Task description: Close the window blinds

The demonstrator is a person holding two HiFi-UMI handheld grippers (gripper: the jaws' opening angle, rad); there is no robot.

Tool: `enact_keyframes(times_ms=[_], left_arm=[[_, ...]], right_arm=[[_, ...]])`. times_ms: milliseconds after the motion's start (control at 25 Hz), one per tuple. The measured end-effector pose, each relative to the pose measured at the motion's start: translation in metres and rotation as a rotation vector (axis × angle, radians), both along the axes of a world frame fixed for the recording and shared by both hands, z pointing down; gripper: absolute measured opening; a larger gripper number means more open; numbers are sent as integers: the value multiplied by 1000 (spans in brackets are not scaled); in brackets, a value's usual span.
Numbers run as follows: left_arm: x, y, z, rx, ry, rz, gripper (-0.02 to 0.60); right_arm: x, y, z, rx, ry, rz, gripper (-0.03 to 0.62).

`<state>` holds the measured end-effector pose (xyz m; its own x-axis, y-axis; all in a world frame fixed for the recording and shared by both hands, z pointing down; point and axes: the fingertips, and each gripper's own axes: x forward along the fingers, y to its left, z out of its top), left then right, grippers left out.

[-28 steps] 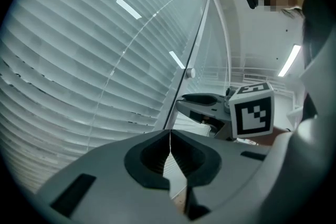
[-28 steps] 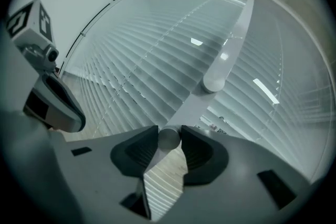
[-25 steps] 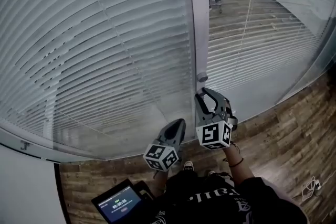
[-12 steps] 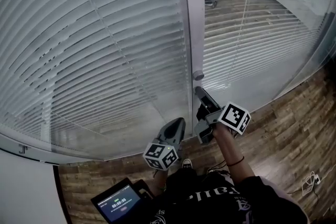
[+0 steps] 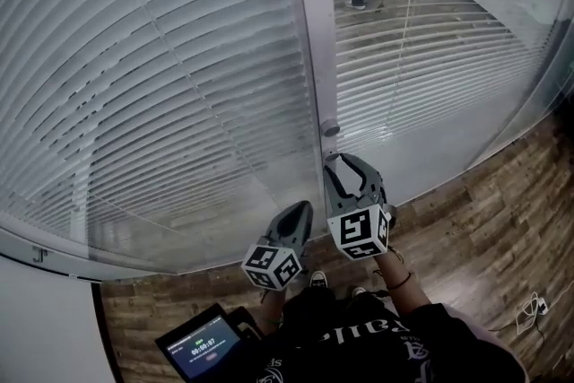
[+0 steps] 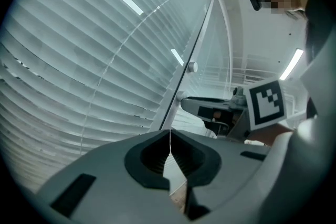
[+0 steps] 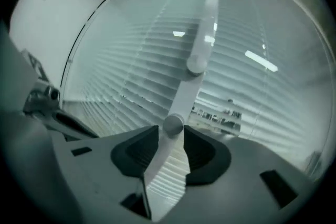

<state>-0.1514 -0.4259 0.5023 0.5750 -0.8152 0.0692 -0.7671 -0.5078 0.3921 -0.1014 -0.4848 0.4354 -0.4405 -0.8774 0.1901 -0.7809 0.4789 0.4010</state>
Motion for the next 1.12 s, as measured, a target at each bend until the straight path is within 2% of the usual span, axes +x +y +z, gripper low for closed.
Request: enact_keyframes(times_ms=[80, 200, 280, 320, 360, 400, 480, 600, 640, 840, 920, 960, 1000, 1040, 1120], left_arm=[[1, 0, 0, -3, 4, -5, 6], [1, 1, -1, -2, 5, -12, 6], [2, 0, -1, -4, 6, -13, 6], [2, -1, -1, -6, 6, -12, 6], [3, -1, 0, -7, 6, -12, 6], [3, -1, 0, -8, 4, -12, 6], [3, -1, 1, -9, 2, -13, 6], [2, 0, 1, -10, -1, -13, 6], [3, 0, 1, -10, -2, -12, 6], [7, 2, 2, -12, -3, -3, 6], [8, 1, 1, -13, -4, 2, 6], [9, 1, 1, -14, -5, 4, 6], [9, 1, 0, -15, -6, 5, 6], [10, 1, 0, -16, -7, 7, 6], [10, 1, 1, -16, -9, 8, 6]], right_arm=[[-2, -1, -5, 81, 135, 6, 137], [-9, -4, -11, 148, 259, -11, 137], [-11, -7, -12, 154, 288, -20, 137], [-10, -8, -12, 136, 250, -24, 135], [-8, -9, -12, 101, 166, -26, 135], [-6, -11, -12, 51, 40, -28, 135], [-2, -15, -12, -87, -285, -33, 135], [8, -20, -8, -352, -817, -45, 135], [10, -21, -7, -433, -964, -54, 135], [13, -21, -5, -710, -1449, -104, 135], [14, -22, -4, -783, -1584, -126, 135], [15, -22, -5, -777, -1585, -143, 135], [14, -22, -8, -737, -1533, -157, 135], [14, -20, -12, -665, -1430, -160, 135], [16, -17, -16, -457, -1089, -127, 137]])
